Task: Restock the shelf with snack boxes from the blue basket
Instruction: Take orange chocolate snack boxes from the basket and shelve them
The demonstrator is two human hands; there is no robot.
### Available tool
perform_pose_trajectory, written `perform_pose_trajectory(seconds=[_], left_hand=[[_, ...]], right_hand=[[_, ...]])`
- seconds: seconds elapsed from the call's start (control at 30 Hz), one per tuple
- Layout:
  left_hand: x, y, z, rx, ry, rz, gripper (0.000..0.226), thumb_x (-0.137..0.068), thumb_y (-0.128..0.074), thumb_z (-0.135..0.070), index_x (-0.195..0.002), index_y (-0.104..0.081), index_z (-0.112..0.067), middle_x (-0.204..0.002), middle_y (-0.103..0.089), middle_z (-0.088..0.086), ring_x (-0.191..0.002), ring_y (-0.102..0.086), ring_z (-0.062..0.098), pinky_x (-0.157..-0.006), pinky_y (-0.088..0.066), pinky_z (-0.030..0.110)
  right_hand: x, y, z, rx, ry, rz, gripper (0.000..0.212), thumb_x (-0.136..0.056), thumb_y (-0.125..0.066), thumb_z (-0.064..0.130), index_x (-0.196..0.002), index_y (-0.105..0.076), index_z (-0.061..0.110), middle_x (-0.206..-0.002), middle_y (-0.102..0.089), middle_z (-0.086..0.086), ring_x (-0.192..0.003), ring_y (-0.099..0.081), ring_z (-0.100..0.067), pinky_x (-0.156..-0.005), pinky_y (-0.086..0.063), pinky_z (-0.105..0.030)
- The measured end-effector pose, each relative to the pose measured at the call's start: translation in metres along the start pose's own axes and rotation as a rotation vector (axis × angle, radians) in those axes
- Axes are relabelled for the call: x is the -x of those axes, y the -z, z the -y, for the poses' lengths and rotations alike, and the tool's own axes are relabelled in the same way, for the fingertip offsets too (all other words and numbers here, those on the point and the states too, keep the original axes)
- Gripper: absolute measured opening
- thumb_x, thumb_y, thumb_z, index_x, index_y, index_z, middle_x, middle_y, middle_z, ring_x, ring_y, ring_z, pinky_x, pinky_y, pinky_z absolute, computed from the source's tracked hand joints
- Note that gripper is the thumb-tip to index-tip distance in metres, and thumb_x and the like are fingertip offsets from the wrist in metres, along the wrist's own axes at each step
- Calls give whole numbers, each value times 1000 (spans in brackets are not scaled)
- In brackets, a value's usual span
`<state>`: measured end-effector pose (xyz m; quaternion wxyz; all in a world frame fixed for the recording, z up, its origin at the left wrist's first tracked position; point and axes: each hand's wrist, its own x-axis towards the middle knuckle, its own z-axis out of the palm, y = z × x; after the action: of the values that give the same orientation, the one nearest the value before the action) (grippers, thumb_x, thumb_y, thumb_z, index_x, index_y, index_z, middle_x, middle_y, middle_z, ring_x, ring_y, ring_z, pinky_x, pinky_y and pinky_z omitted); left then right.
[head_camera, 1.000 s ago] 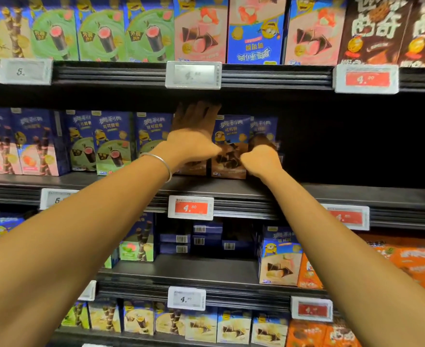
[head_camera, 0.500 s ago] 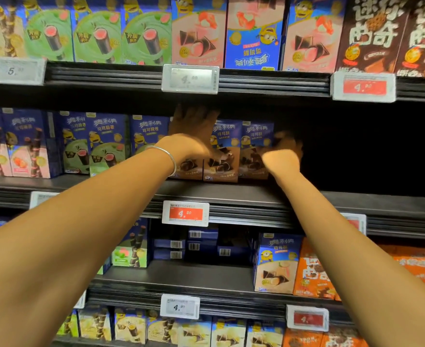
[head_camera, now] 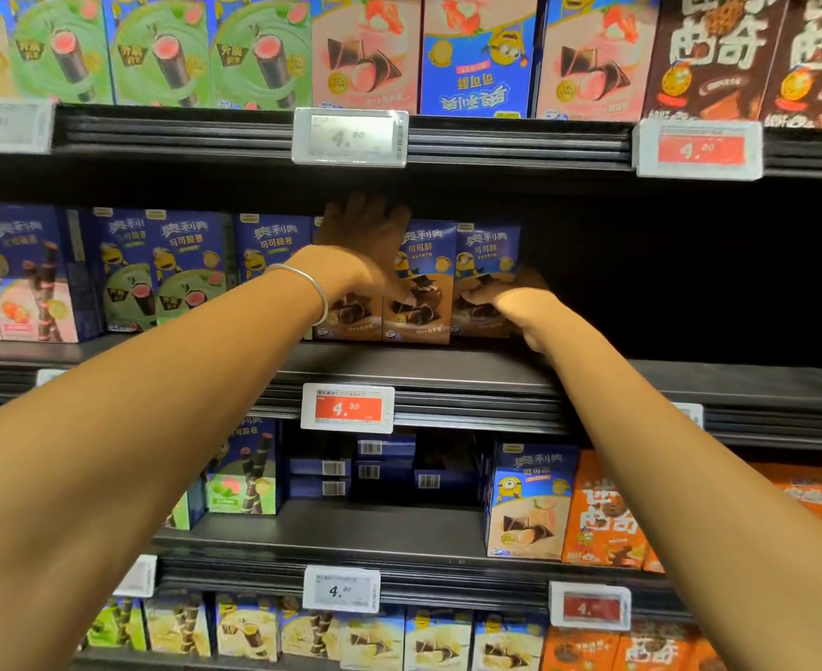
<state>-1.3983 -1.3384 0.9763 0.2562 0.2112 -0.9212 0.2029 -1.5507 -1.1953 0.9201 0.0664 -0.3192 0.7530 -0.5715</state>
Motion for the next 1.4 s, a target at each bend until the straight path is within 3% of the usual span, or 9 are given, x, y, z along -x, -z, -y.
perform_pose_trajectory(seconds=[0.2, 0.3, 0.4, 0.47, 0.6, 0.9, 1.13, 1.33, 1.4], left_hand=[[8, 1, -2, 66, -3, -46, 118, -71, -87, -69, -161, -27, -21, -158, -38, 16, -147, -36, 40, -122, -31, 53], [21, 12, 3, 265, 22, -37, 113, -80, -86, -57, -164, -24, -16, -160, -38, 17, -148, -37, 41, -123, -32, 56], [42, 16, 8, 524, 119, -49, 70, -93, -77, -45, -144, -51, -5, -125, -60, 13, -134, -54, 38, -107, -45, 41], [62, 16, 8, 699, 157, -140, 76, -95, -74, -52, -154, -45, -16, -140, -59, 9, -134, -53, 23, -101, -43, 33], [108, 15, 12, 1094, 253, -292, 62, -98, -72, -46, -148, -55, -14, -145, -61, 0, -132, -57, 12, -114, -49, 35], [291, -51, -9, 1712, 562, -496, 33, -93, -64, -46, -120, -69, -27, -114, -79, 0, -113, -75, 24, -78, -60, 26], [489, -195, -77, 1736, 1228, 83, 28, -101, -65, -43, -111, -69, -17, -107, -79, 6, -95, -75, 23, -61, -55, 21], [625, -302, -133, 1628, 1847, 698, 43, -108, -48, -51, -97, -67, -14, -92, -67, 11, -75, -61, 24, -61, -48, 30], [666, -344, -154, 1582, 1946, 790, 50, -107, -46, -57, -100, -68, -13, -99, -70, 13, -87, -67, 31, -77, -55, 39]], right_hand=[[3, 3, 1, -107, -31, -8, 19, -88, -76, 22, -81, -58, 26, -89, -60, 7, -82, -54, -10, -81, -44, -27], [6, 9, -1, -152, -54, -92, 14, -92, -70, 18, -85, -58, 20, -97, -62, 2, -79, -58, -8, -73, -46, -21], [17, 13, -2, -322, -28, -245, 7, -84, -67, 17, -88, -62, 20, -96, -70, 0, -81, -70, -11, -60, -55, -21], [31, 14, 2, -369, 10, -262, 38, -76, -70, 27, -111, -60, 13, -98, -70, -2, -80, -72, -8, -52, -54, -19], [73, 9, 17, -397, 84, -123, 89, -63, -80, 51, -136, -45, 15, -140, -59, -3, -120, -62, -17, -96, -54, -43], [225, -40, -45, -657, 110, 199, 43, -96, -54, 28, -136, -54, 10, -129, -68, -14, -120, -66, -31, -96, -56, -44], [342, -136, -216, -446, -610, 389, 47, -77, -78, 34, -119, -66, 16, -121, -73, -12, -104, -73, -26, -95, -55, -46], [437, -206, -372, -219, -1114, 443, 25, -99, -60, 31, -116, -64, 15, -121, -71, -10, -100, -71, -22, -79, -52, -34], [464, -231, -423, -163, -1232, 459, 24, -98, -62, 32, -112, -63, 13, -121, -70, -12, -106, -67, -26, -85, -49, -37]])
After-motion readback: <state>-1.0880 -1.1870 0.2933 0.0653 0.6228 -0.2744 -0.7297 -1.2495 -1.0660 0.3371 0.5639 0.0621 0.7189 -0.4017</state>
